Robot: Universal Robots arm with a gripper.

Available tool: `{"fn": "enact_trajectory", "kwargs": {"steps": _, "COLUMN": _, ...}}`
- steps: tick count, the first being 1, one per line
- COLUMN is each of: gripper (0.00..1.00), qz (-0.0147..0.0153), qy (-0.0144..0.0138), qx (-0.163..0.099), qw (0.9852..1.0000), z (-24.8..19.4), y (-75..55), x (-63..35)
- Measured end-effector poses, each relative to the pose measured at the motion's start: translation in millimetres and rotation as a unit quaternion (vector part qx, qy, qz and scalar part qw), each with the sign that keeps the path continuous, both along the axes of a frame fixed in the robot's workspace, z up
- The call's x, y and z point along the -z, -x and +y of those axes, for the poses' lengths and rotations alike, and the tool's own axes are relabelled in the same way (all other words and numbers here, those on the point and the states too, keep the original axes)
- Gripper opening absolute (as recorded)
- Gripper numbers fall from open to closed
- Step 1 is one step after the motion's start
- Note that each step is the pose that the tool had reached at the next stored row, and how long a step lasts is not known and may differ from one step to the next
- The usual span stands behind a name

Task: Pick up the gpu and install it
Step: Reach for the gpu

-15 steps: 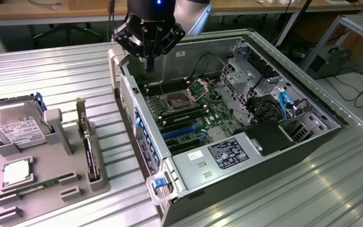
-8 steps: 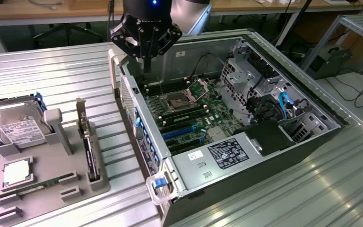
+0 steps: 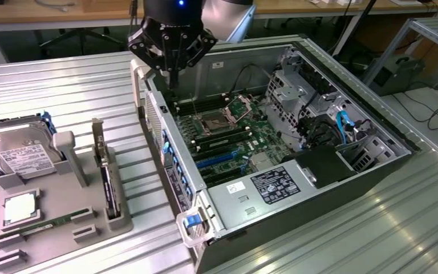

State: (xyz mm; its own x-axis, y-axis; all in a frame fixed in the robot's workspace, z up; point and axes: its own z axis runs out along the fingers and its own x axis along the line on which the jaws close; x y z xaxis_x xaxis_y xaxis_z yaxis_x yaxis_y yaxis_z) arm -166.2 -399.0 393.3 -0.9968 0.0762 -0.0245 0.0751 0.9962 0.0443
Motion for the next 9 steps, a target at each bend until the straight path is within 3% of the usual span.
{"fn": "enact_trajectory", "kwargs": {"steps": 9, "gripper": 0.11, "qz": 0.0, "qy": 0.0, "qx": 0.0, "qw": 1.0, "z": 0.0, "y": 7.1, "x": 0.0}}
